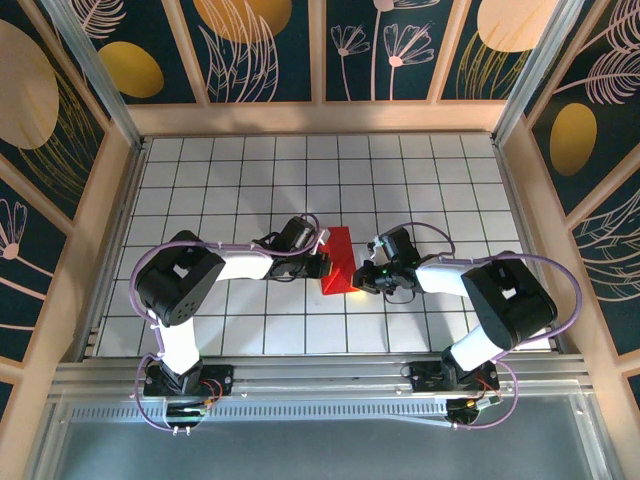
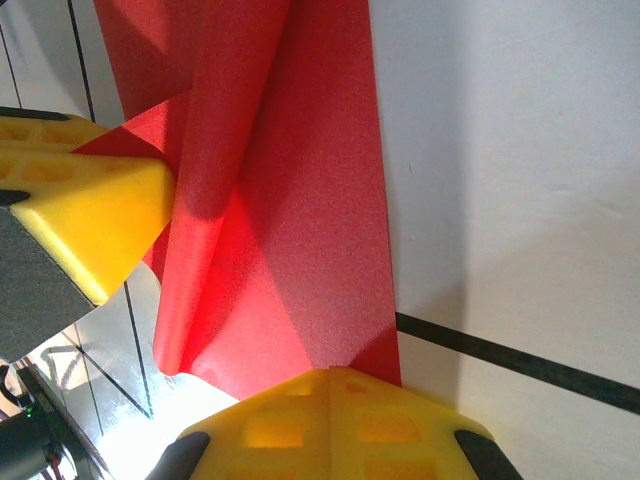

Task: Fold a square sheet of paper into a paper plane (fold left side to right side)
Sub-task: Fold the triangle a second time at the center of the table.

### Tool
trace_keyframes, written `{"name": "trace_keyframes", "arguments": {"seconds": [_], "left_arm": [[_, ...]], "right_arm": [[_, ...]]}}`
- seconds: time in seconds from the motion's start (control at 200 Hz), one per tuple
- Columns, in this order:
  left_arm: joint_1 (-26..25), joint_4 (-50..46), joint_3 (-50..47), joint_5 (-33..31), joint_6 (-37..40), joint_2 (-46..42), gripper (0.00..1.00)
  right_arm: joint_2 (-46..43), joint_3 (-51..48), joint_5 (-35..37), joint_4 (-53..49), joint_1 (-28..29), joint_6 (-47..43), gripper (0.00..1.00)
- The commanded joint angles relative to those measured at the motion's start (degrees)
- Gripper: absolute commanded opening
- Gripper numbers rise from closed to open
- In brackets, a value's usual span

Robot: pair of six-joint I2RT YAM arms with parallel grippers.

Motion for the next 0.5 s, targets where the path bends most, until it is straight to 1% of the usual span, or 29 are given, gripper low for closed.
{"name": "trace_keyframes", "arguments": {"seconds": [0.0, 0.19, 0.285, 0.49], "left_arm": [[0.4, -1.1, 0.4, -1.9, 1.0, 2.0, 0.0], [0.4, -1.7, 0.9, -1.5, 1.2, 2.6, 0.0], [0.4, -1.7, 0.9, -1.3, 1.3, 2.8, 0.0], [0.4, -2.0, 1.4, -1.0, 1.5, 3.3, 0.0]], "right_arm": [[1.1, 0.8, 0.1, -3.3, 0.3, -1.1, 0.0], [-3.4, 1.5, -4.1, 0.8, -0.6, 1.4, 0.0], [-4.6, 1.3, -5.1, 4.7, -1.3, 3.2, 0.0], [0.1, 3.5, -4.0, 11.8, -0.8, 6.5, 0.0]]}}
